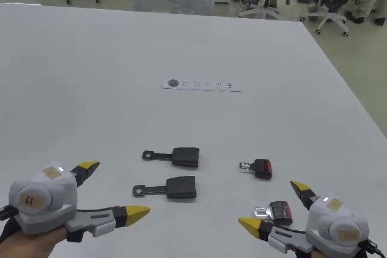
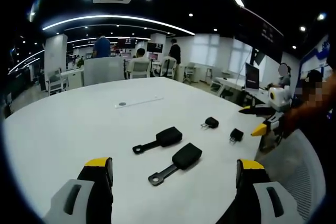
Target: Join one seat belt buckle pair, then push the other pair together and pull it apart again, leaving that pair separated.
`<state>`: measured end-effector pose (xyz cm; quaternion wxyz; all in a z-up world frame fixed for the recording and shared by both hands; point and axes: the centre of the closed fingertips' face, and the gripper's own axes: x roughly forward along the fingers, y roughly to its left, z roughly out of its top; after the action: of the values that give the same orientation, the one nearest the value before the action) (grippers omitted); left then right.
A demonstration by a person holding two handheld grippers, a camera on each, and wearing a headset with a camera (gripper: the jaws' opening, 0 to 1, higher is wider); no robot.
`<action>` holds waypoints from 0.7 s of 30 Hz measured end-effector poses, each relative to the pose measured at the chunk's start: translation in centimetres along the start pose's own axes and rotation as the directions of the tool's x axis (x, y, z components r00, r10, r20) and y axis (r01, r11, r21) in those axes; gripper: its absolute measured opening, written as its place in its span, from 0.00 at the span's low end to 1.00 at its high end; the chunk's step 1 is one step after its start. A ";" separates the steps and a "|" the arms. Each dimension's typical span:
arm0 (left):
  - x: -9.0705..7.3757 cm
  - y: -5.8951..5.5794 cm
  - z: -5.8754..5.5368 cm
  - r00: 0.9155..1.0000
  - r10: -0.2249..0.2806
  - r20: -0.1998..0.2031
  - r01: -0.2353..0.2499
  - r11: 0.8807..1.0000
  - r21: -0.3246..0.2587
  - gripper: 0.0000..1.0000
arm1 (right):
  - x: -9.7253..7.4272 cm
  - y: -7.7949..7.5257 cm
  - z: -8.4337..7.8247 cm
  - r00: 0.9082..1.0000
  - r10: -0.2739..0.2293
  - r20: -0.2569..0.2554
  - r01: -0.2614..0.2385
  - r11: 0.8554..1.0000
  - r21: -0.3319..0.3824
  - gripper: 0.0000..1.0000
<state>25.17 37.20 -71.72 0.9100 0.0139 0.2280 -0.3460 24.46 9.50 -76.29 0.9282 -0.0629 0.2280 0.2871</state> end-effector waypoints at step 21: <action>-0.1 0.0 0.1 1.000 0.002 -0.002 -0.002 1.000 0.002 1.00 | 0.1 0.0 0.1 1.000 0.005 0.002 -0.005 1.000 -0.002 0.98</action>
<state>25.13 37.23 -71.64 0.9100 0.0151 0.2287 -0.3454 24.62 9.56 -76.21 0.9277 -0.0629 0.2268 0.2897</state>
